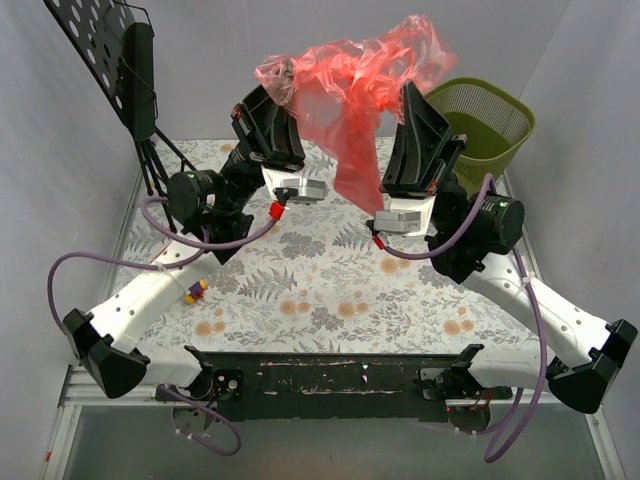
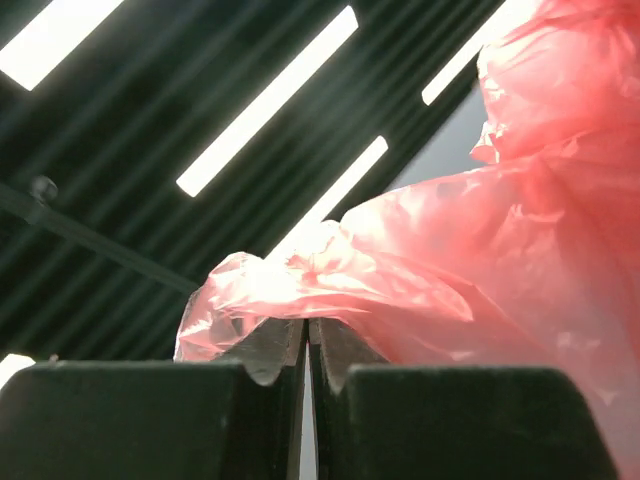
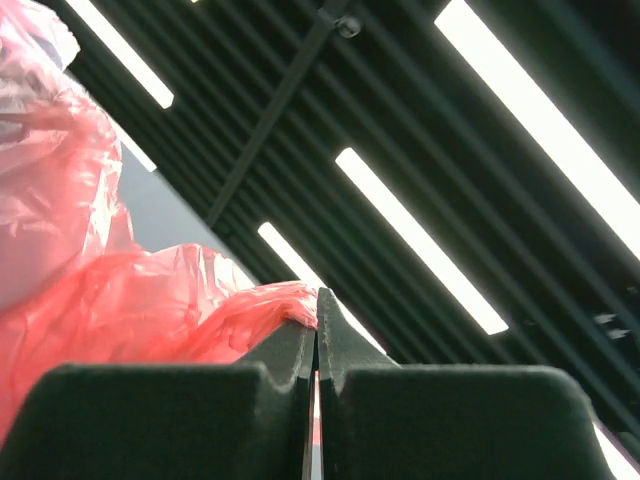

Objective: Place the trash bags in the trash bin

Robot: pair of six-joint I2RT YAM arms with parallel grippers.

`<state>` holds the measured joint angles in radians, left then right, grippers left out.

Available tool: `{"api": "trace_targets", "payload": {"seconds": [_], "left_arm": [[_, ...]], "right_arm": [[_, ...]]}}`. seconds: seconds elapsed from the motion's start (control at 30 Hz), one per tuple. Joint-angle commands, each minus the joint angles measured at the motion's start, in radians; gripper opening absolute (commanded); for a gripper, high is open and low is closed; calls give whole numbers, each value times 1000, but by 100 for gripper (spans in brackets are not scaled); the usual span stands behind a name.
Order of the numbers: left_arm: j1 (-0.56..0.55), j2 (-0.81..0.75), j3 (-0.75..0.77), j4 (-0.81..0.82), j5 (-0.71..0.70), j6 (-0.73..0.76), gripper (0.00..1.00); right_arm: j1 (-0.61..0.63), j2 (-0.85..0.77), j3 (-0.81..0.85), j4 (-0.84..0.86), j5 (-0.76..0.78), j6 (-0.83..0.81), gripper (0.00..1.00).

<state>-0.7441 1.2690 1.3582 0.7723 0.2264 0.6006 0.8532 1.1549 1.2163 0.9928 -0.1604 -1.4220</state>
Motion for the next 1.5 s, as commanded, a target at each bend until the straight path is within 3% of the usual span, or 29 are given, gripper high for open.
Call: {"api": "trace_targets", "payload": {"seconds": [0.0,0.07,0.1,0.13,0.17,0.2,0.23,0.27,0.3,0.37,0.43,0.53,0.7,1.0,1.23,1.27,1.4,1.47], "left_arm": [[-6,133,193,214,189,234,0],[3,270,386,187,23,80,0],[68,361,551,-14,-165,-73,0],[186,491,720,-403,-279,-220,0],[275,633,880,-763,-345,-340,0],[320,717,944,-1129,-376,-483,0],[368,746,902,-1423,-153,-581,0],[385,704,702,-1655,20,-593,0],[359,617,421,-1694,57,-620,0],[287,342,0,-1612,202,-662,0],[211,12,-260,-1421,241,-802,0],[155,-294,-422,-1163,154,-1004,0],[157,-260,-395,-1174,47,-1070,0],[157,-175,-294,-1104,-16,-1064,0],[163,-191,-277,-1042,-114,-1032,0],[164,-200,-289,-1035,-117,-1013,0],[167,-203,-362,-1044,-154,-970,0],[167,-203,-422,-1051,-173,-970,0]], "right_arm": [[3,124,216,176,-51,-23,1],[-50,294,492,198,92,131,1],[-131,389,626,103,210,232,1],[-249,489,694,-57,273,321,1],[-360,581,728,-365,282,360,1],[-423,659,736,-771,309,382,1],[-480,696,679,-989,349,473,1],[-532,657,548,-1208,243,589,1],[-542,550,341,-1227,170,632,1],[-490,194,-197,-1057,57,623,1],[-392,-185,-485,-923,9,632,1],[-248,-421,-555,-957,37,658,1],[-178,-339,-460,-935,263,738,1],[-178,-178,-316,-838,367,799,1],[-178,-116,-95,-1164,199,945,2],[-178,-119,-92,-1193,170,952,8],[-178,-87,-116,-1281,-28,978,50],[-178,-29,-129,-1267,-63,1063,61]]}}
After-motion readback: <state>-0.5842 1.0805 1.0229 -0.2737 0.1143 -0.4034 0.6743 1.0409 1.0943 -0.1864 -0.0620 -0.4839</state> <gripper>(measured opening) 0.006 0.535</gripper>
